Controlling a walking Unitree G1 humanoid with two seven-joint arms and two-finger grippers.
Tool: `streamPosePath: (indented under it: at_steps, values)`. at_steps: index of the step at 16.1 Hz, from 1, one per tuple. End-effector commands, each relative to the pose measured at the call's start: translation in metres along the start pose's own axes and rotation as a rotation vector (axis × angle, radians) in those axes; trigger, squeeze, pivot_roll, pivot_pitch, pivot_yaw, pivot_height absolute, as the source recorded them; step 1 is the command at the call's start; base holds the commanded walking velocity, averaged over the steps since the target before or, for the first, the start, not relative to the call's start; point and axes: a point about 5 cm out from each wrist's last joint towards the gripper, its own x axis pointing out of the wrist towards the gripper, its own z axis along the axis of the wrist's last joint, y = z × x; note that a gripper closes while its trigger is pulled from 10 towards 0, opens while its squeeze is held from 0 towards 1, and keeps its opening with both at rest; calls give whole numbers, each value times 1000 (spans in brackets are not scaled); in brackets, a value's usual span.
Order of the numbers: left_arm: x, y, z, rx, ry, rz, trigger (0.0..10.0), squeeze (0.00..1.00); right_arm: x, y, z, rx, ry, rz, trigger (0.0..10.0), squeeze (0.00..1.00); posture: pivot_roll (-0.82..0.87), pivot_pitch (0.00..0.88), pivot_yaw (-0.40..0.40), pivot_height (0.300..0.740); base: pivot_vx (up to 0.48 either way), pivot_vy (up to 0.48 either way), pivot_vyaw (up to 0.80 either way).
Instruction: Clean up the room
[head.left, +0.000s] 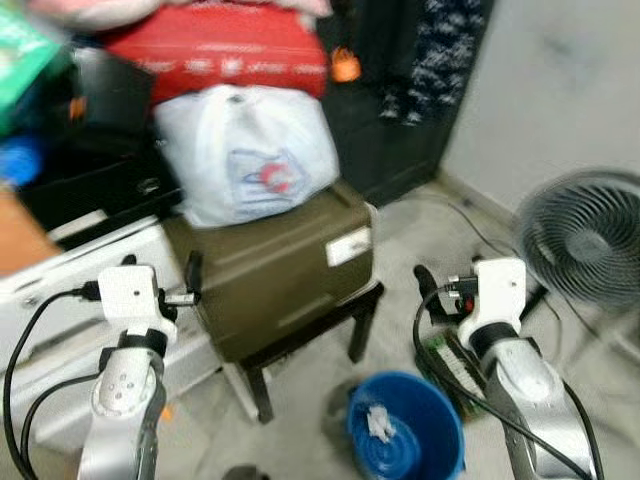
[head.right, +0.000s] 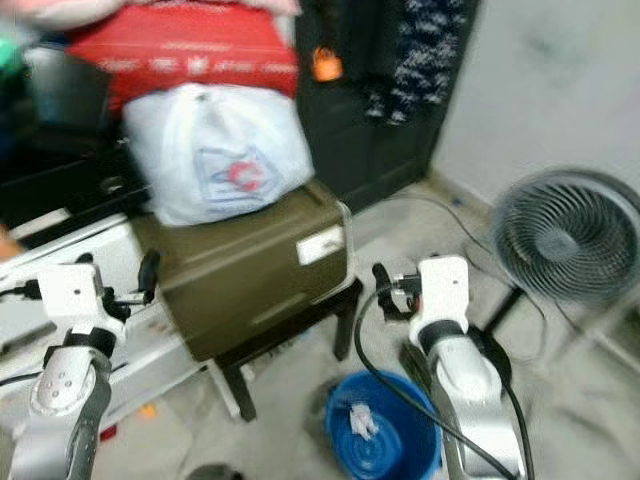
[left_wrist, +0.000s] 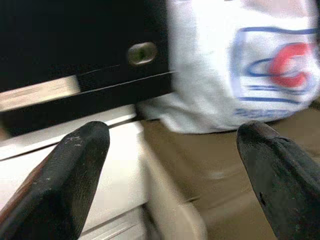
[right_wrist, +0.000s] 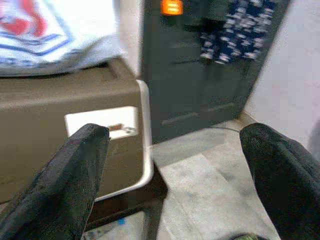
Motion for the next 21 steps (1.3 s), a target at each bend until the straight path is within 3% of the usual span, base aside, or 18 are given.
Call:
streamPosePath:
  at_steps: [1, 4, 14, 21]
  values:
    - [-1, 5, -2, 15, 16, 25, 10000, 0, 1, 6, 6, 7, -19, 26, 10000, 0, -48, 20, -51, 740, 0, 0, 800]
    - [-4, 0, -7, 20, 39, -41, 10000, 0, 0, 8, 6, 13, -26, 13, 10000, 0, -45, 14, -35, 740, 0, 0, 800]
    - [-6, 5, -7, 57, 39, -33, 10000, 0, 6, 13, 7, 24, -45, 0, 10000, 0, -23, 20, -22, 740, 0, 0, 800]
    - [-29, 10, -12, 75, 82, -32, 10000, 0, -2, 8, 4, 16, -35, -19, 10000, 0, -9, 28, -12, 740, 0, 0, 800]
